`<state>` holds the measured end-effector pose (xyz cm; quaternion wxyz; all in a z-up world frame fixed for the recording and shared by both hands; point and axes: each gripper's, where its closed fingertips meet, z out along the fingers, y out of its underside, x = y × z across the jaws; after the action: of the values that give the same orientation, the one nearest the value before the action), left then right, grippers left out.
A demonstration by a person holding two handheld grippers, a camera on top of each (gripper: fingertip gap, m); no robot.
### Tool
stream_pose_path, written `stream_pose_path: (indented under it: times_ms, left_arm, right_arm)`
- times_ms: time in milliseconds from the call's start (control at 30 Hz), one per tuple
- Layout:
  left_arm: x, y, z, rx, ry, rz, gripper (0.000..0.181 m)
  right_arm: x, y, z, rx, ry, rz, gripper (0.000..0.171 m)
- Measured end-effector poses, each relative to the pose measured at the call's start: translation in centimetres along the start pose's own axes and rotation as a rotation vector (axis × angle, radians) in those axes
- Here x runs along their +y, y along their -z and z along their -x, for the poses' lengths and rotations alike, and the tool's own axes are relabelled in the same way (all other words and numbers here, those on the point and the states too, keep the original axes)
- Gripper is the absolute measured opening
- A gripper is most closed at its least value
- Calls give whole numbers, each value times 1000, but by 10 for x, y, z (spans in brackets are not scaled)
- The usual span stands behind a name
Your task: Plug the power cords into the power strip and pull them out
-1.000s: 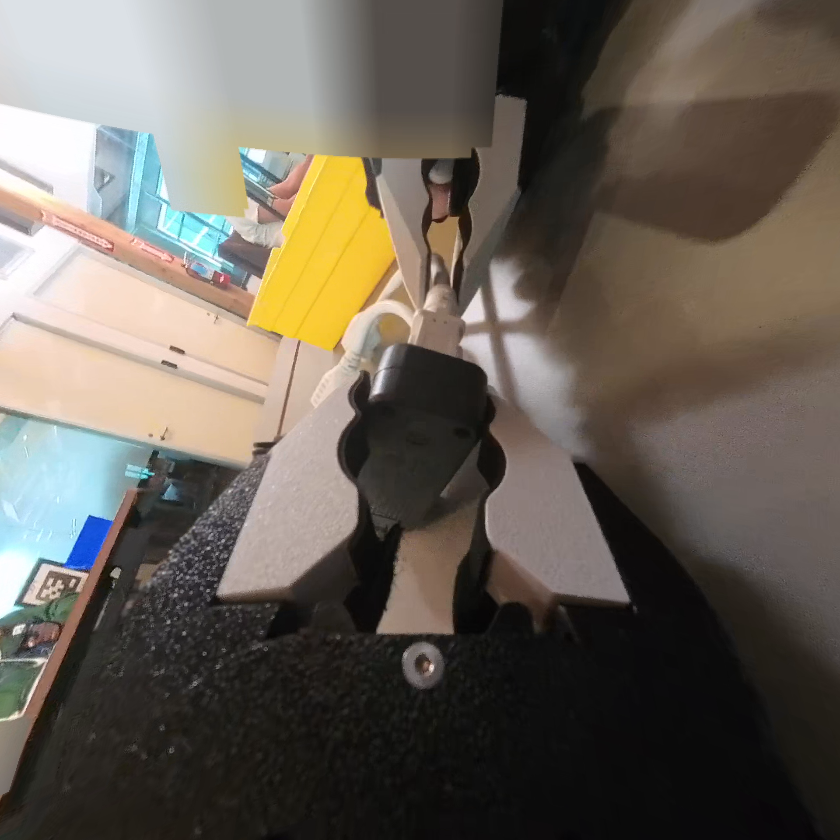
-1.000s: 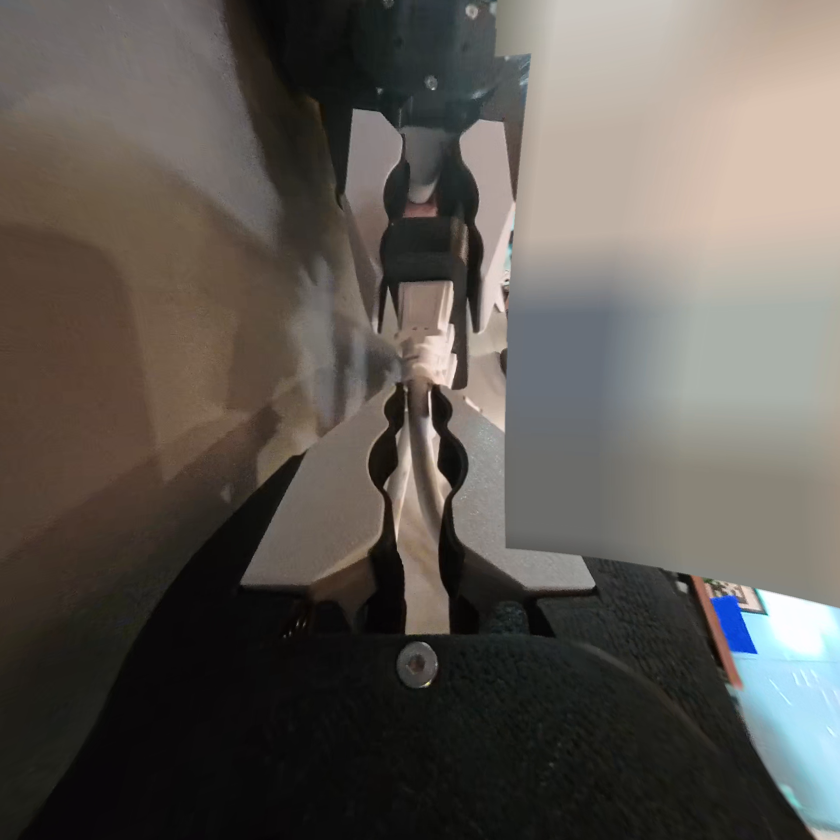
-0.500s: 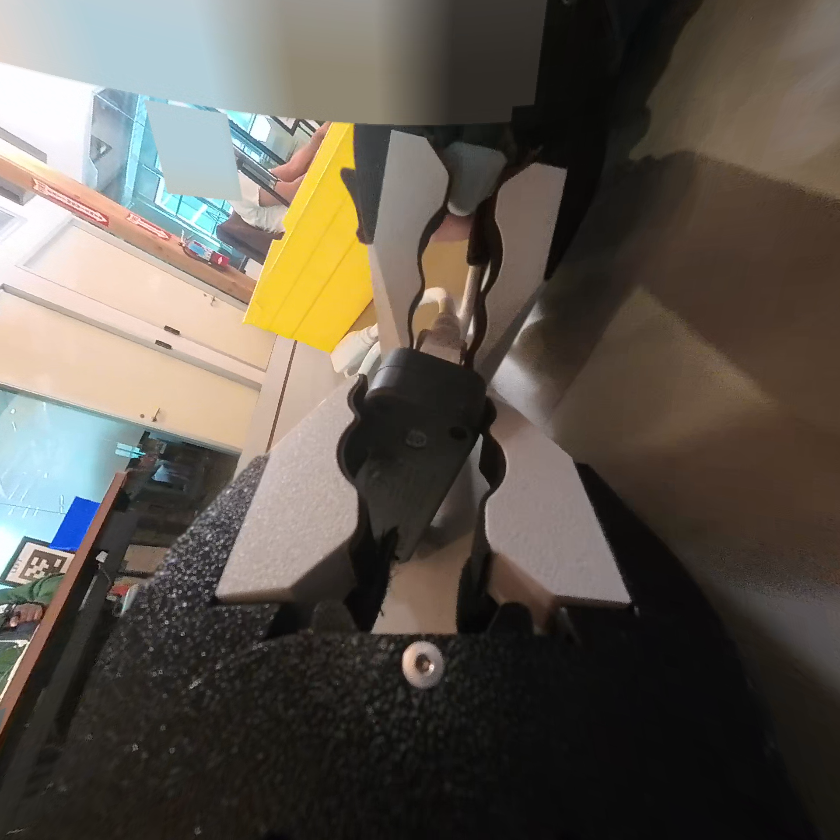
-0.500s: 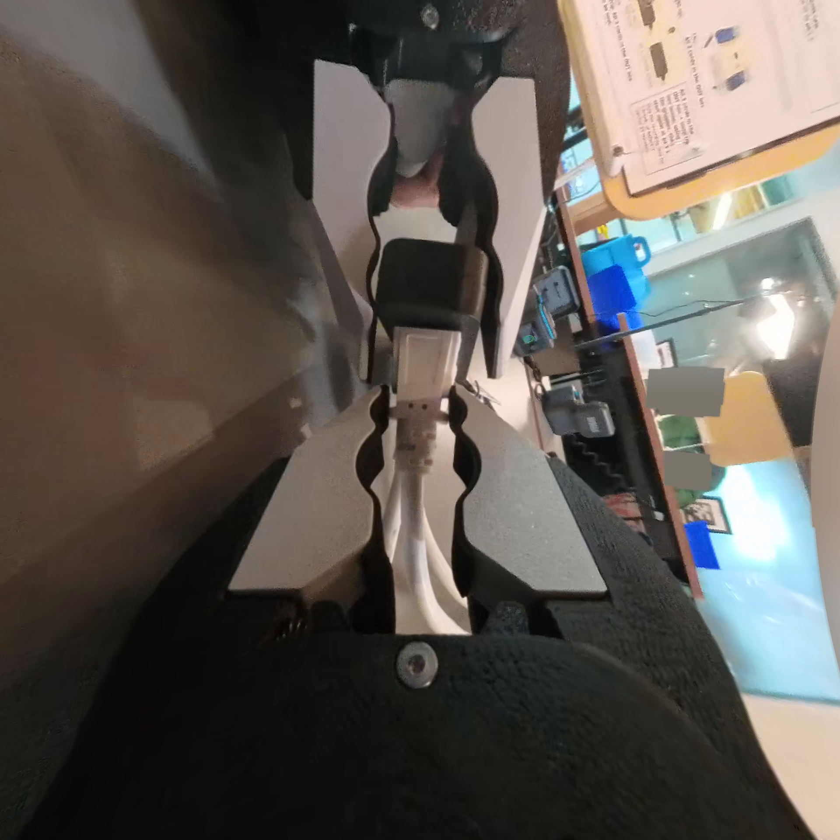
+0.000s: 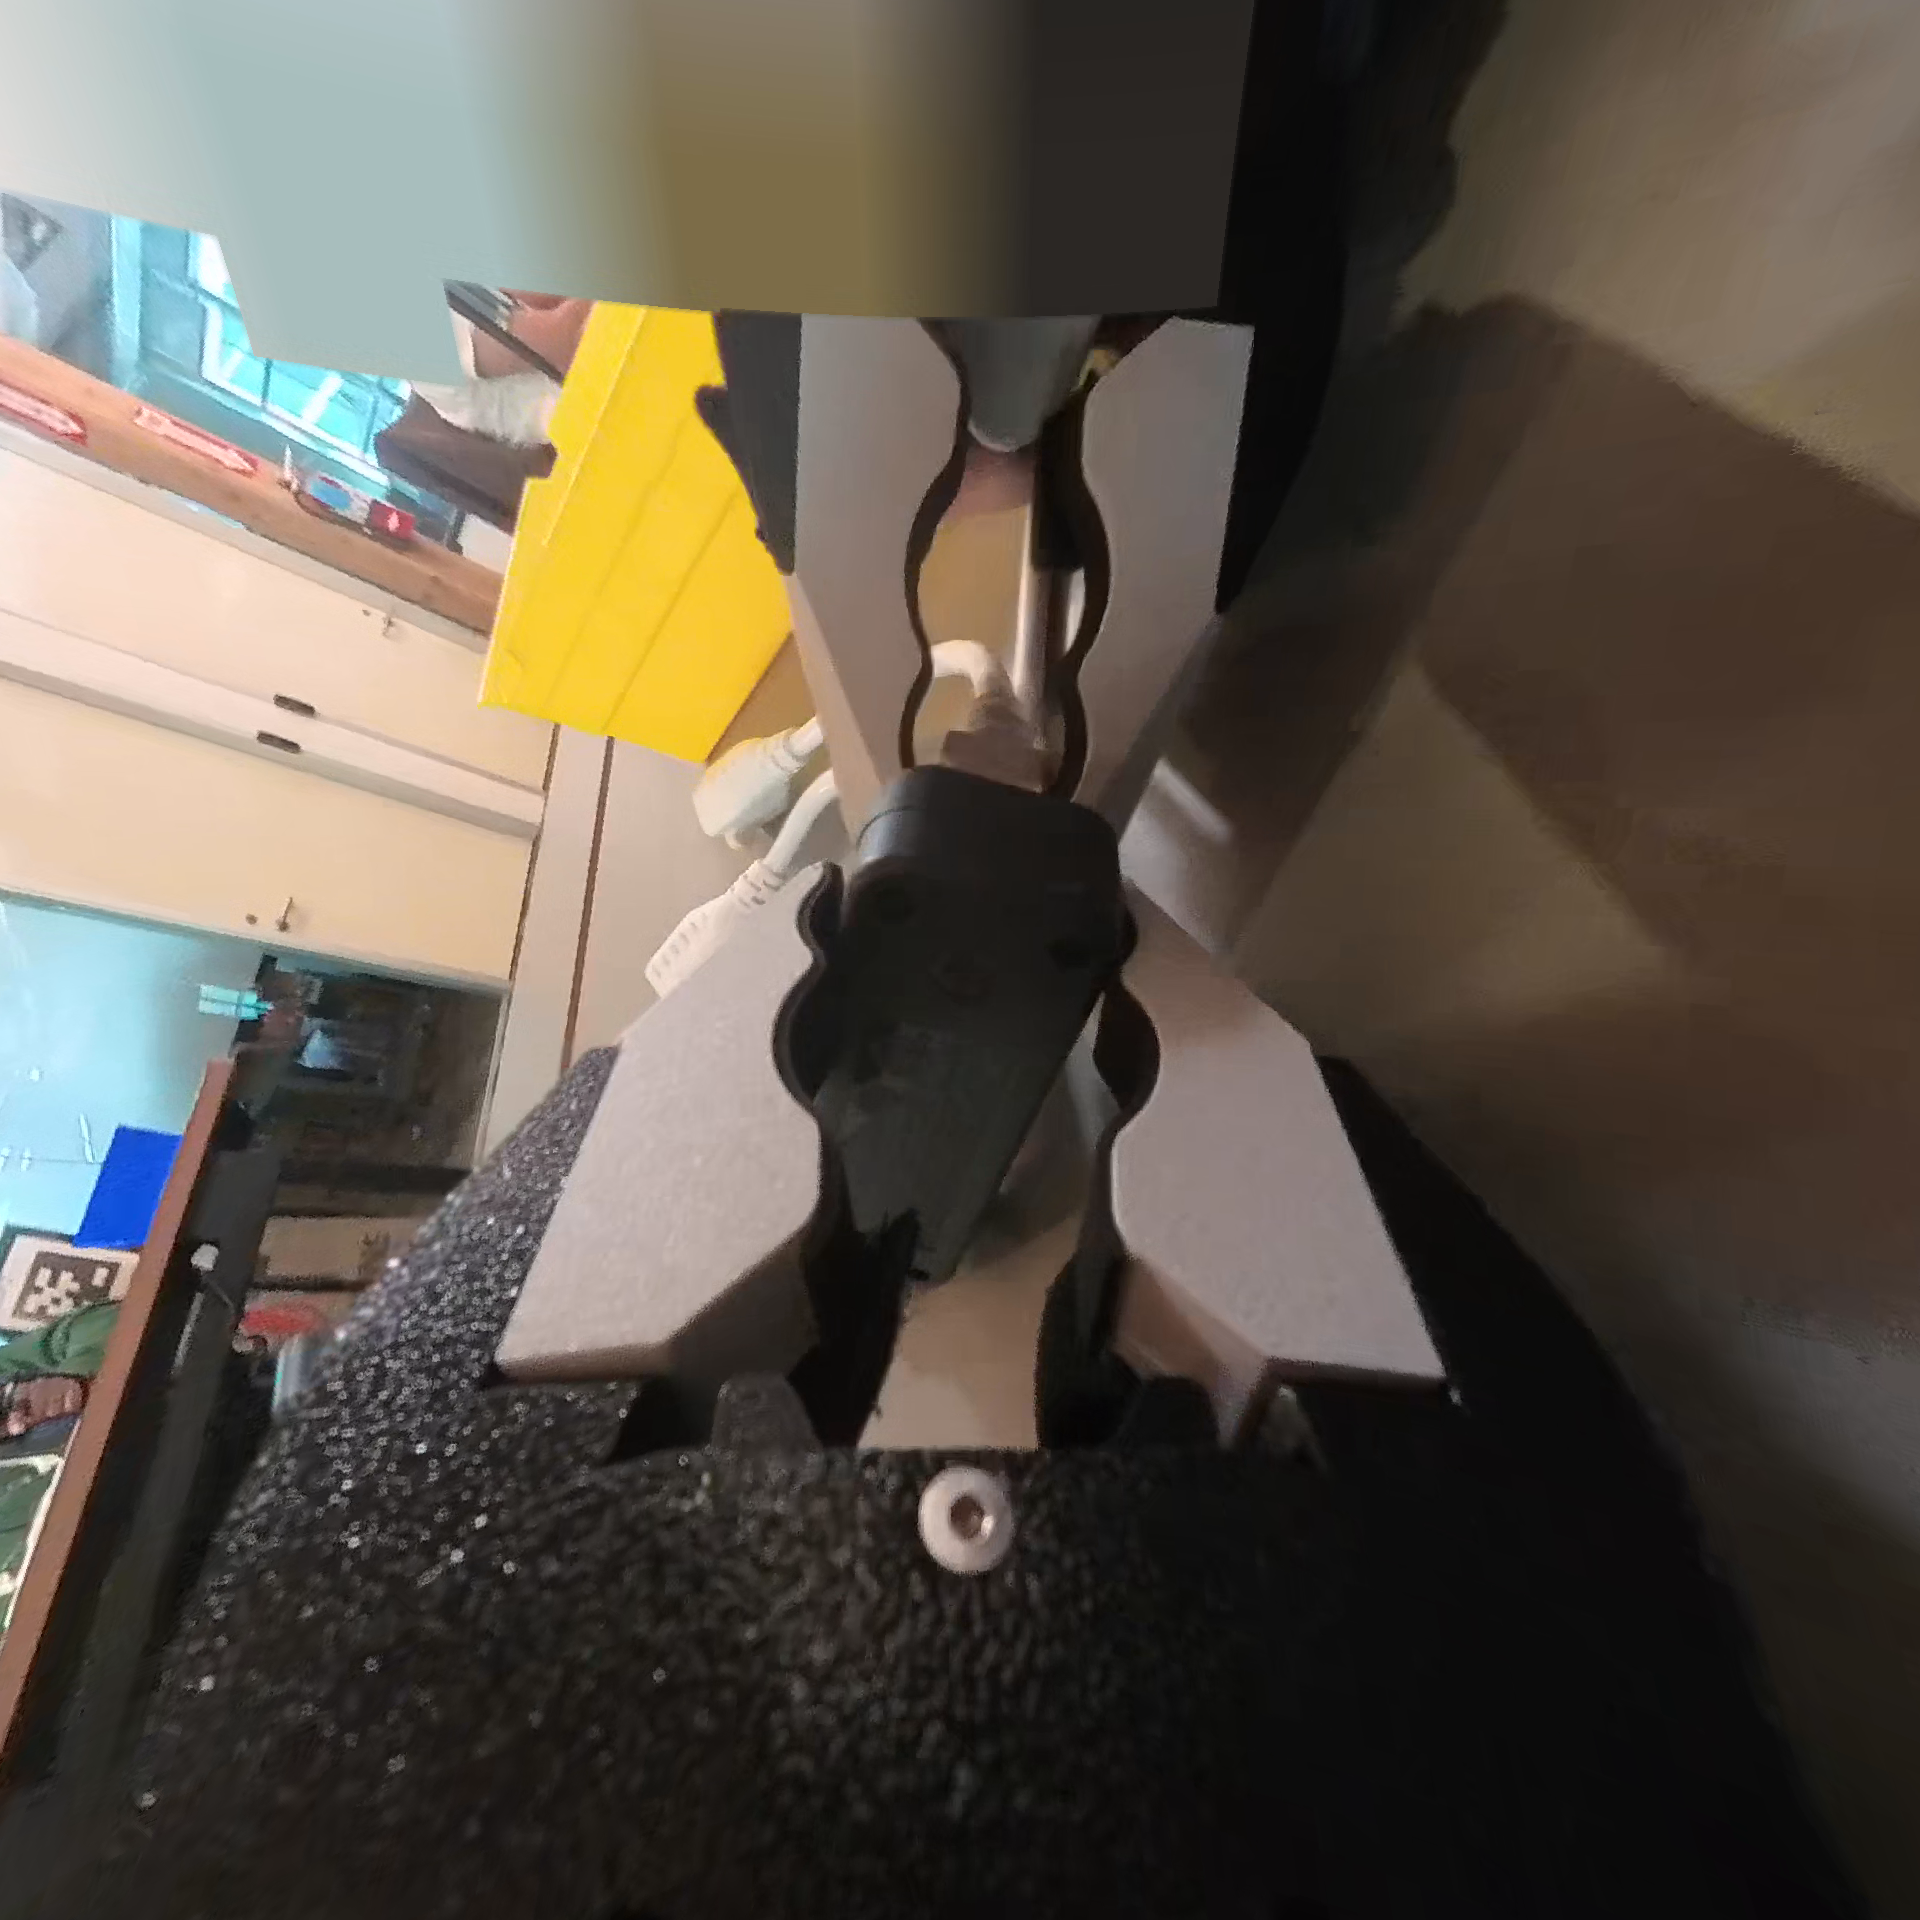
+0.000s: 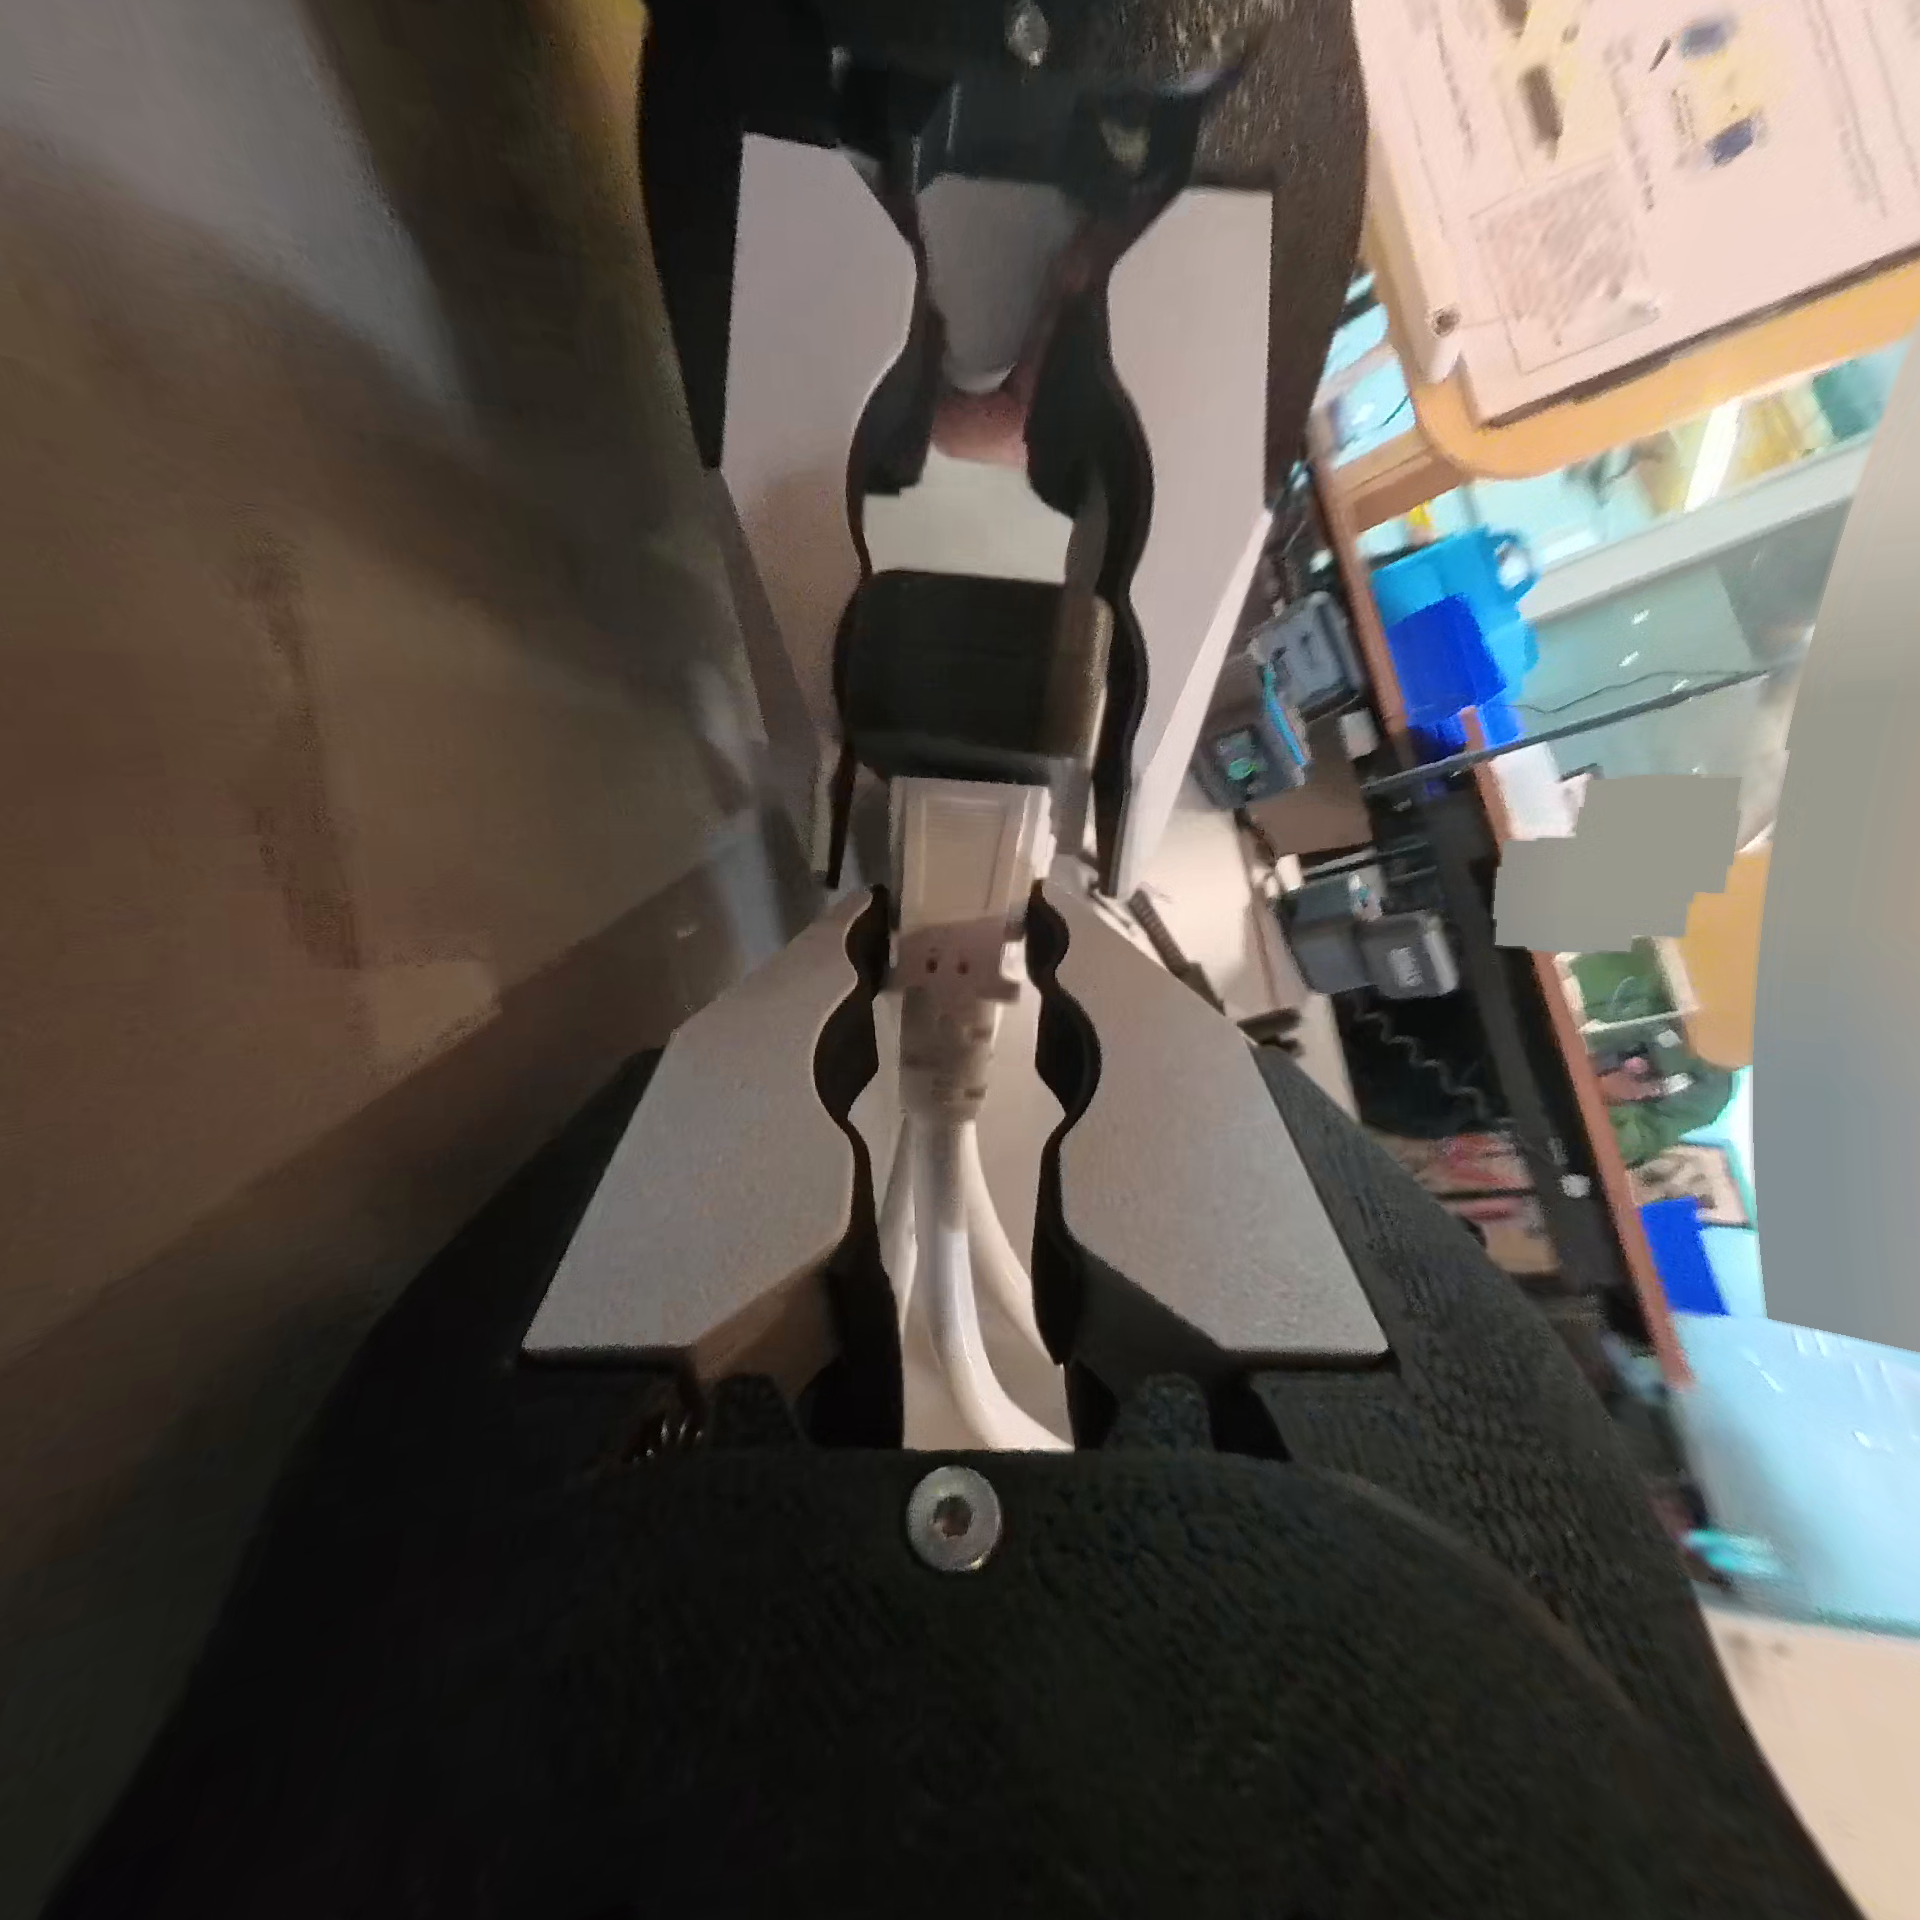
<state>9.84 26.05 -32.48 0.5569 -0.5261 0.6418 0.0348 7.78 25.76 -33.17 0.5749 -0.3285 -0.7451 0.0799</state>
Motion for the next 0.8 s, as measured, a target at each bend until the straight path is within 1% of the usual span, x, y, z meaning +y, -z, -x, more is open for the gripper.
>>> stream_pose_path:
  times_ms: [33,100,200,333,467,633,800]
  left_arm:
    - [0,-2,0,-6,2,16,46]
    - [0,-5,1,-13,-10,36,46]
    - [-1,-6,2,-31,13,20,47]
    - [-4,-11,0,-35,18,3,49]
    - [-3,-10,0,-28,-56,20,46]
    - [-3,-7,-2,-53,-93,11,45]
    - [-4,-4,-3,-55,-72,-10,45]
  right_arm:
    - [1,-1,-1,-8,-18,23,25]
    - [5,0,-3,10,35,60,25]
    - [9,2,-5,24,26,69,24]
    - [12,3,-7,37,29,55,24]
    - [13,3,-7,52,53,49,24]
    - [12,5,-6,43,102,-1,24]
    - [10,9,-5,42,129,-36,24]
